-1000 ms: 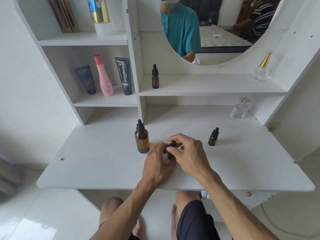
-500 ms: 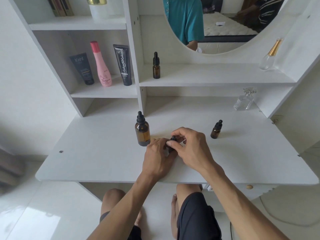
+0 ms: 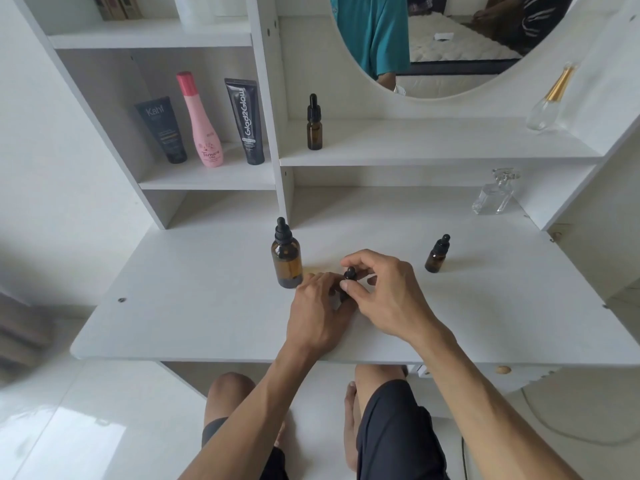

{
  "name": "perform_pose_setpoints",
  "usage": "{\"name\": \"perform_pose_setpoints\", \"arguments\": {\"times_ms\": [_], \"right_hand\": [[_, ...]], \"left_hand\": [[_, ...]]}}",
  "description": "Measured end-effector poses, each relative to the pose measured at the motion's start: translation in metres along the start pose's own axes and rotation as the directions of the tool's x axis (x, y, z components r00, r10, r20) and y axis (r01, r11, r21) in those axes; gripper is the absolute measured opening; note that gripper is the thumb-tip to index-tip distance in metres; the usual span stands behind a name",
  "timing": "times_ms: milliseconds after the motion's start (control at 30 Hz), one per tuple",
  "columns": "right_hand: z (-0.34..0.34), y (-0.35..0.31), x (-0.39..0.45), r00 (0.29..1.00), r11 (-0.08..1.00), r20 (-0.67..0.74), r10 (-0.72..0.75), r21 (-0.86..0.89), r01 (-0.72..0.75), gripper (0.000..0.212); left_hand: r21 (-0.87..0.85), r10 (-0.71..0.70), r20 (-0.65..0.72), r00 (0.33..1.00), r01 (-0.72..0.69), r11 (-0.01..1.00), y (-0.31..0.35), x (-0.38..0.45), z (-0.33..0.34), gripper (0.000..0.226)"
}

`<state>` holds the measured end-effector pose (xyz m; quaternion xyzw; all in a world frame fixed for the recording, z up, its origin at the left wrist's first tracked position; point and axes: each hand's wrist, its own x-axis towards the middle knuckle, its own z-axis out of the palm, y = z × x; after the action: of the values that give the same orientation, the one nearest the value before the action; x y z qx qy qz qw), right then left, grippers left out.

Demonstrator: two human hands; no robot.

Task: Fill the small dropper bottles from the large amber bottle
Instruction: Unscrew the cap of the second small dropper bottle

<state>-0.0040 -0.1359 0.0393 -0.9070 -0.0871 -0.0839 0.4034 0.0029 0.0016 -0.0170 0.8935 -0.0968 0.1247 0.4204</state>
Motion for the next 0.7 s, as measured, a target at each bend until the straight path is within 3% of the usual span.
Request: {"name": "perform_pose_setpoints", "arguments": {"times_ms": [700], "right_hand": [[-0.0022,-0.0052,0.0006,1.000,0.999,0.024,-0.007,-0.041,0.008,0.034]], "left_hand": [[-0.007,-0.002,0.010,1.000,0.002,1.000,-0.0004,-0.0008,-0.0005,0.012]]}}
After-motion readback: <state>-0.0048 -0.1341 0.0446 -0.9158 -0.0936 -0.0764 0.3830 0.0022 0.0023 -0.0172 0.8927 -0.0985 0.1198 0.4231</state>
